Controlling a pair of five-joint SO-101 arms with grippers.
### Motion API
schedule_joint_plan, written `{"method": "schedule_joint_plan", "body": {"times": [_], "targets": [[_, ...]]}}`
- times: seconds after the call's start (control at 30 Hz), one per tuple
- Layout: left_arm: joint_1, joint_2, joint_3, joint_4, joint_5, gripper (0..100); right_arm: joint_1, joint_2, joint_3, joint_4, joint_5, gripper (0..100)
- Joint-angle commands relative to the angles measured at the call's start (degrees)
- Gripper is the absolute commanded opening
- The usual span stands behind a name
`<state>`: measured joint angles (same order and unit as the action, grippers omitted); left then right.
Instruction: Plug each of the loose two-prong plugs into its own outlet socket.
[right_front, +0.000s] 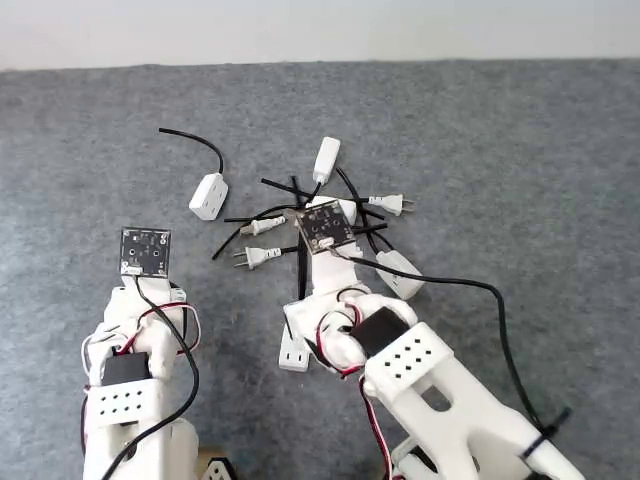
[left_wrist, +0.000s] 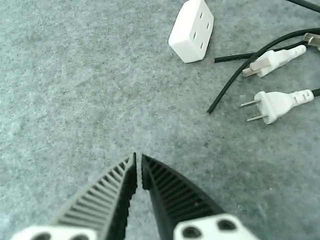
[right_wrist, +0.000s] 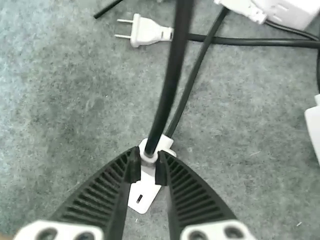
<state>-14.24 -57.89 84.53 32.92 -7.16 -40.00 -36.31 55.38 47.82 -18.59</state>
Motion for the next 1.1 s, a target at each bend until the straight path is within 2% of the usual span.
{"method": "schedule_joint_plan", "body": {"times": [0.0, 0.27, 0.47, 0.6, 0.93, 1.07], "targets": [[-0.53, -0.88, -0.31, -1.58, 0.18, 1, 0.4, 0.04, -0.18, -0.66, -0.26, 0.8], [-0.53, -0.88, -0.31, -1.49, 0.18, 1, 0.4, 0.04, 0.53, -0.75, 0.09, 0.9], [-0.53, -0.88, 0.13, -1.58, 0.18, 1, -2.95, -0.75, 10.46, -6.11, 14.33, 0.8], [-0.53, -0.88, 0.13, -1.58, 0.18, 1, -5.41, -0.66, 10.64, -2.59, 18.73, 0.8], [-0.53, -0.88, 0.13, -1.58, 0.18, 1, -6.81, -0.57, 10.81, -4.53, 19.78, 1.4], [-0.53, -0.88, 0.13, -1.58, 0.18, 1, -6.81, -0.57, 10.46, -4.97, 19.52, 10.1]]}}
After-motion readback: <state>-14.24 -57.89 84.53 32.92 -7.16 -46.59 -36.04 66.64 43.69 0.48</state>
